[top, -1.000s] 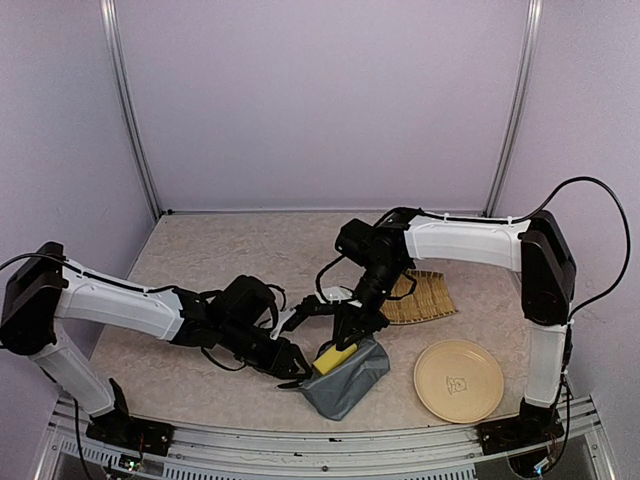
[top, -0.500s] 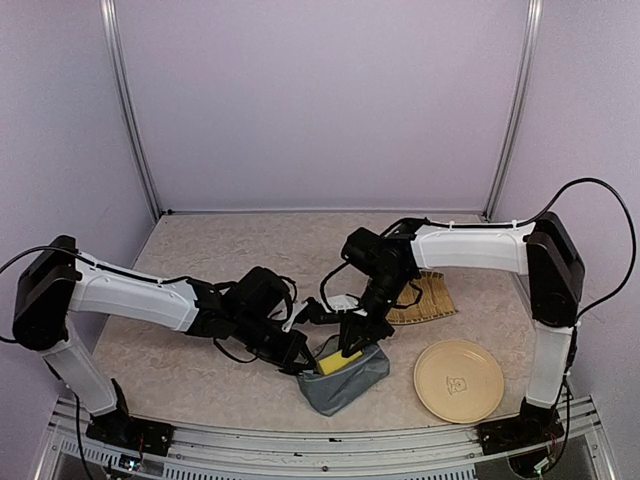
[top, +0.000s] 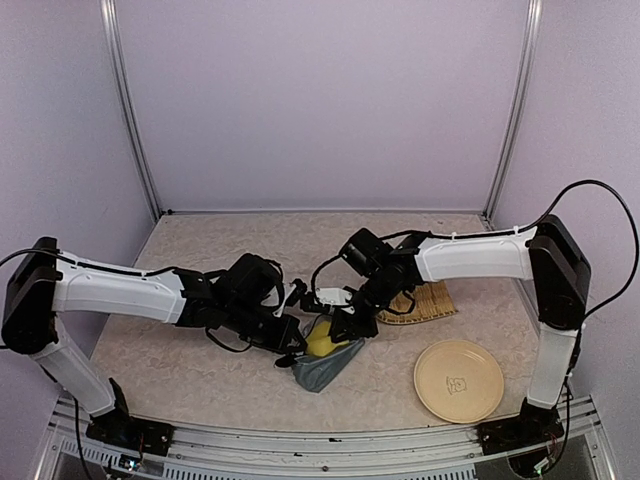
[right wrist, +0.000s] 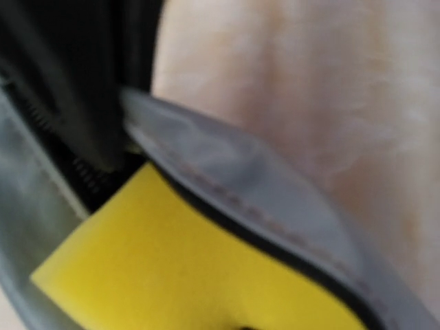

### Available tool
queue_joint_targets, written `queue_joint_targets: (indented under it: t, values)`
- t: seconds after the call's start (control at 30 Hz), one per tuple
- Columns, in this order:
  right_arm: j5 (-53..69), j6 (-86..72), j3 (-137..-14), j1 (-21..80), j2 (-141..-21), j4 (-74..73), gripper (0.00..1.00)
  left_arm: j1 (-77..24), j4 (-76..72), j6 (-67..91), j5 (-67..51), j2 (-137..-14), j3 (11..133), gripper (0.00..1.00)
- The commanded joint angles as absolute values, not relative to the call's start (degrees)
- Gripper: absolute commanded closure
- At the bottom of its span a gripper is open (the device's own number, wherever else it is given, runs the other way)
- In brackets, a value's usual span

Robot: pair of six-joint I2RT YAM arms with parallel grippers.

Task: Sort the hair-cutting tools
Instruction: Adjust the sponge in the kit bag.

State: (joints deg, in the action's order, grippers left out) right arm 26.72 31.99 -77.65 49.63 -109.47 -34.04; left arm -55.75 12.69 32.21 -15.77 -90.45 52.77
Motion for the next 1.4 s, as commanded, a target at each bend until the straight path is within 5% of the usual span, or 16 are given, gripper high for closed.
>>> queue_joint_targets:
  t: [0.0,0.07,0.2,0.3,0.8,0.97,1.23,1.3,1.37]
  values:
    - [12.1,21.6,-78.2,49.4,-111.6,-25.5,0.85,-58.2,12.4,30.9,-16.4,-90.3,56.6,1.0]
    - [12.4,20.2,-79.8,49.2,-113.4,-26.6,0.83,-58.5,12.9,31.0,-15.4,-89.6,56.5,1.0]
    - [18.1,20.4,-80.1,49.3,-114.1,-26.9,0.82,-58.2,11.1,32.7,-10.7,-86.8,54.0,0.63]
    - [19.6,22.2,-79.1,49.2,-113.0,-26.3,0.82,-55.9,8.1,32.9,-10.1,-85.0,51.6,0.48]
    - [22.1,25.3,-75.7,49.1,-109.8,-23.7,0.82,-50.4,7.2,22.9,-17.0,-97.3,59.3,0.43]
    - [22.4,25.2,-75.1,48.9,-109.2,-23.0,0.83,-50.4,9.8,22.0,-14.2,-99.1,60.9,0.5]
    - [22.8,26.2,-73.7,47.0,-105.1,-22.1,0.83,-50.6,14.0,20.2,-9.2,-88.3,59.5,0.42]
    - [22.6,26.4,-72.9,46.7,-104.0,-20.9,0.83,-49.9,14.7,18.8,-5.7,-85.9,59.4,0.33]
    - [22.6,26.5,-72.6,46.6,-103.8,-20.2,0.82,-48.7,14.9,17.0,-4.0,-85.7,59.0,0.03]
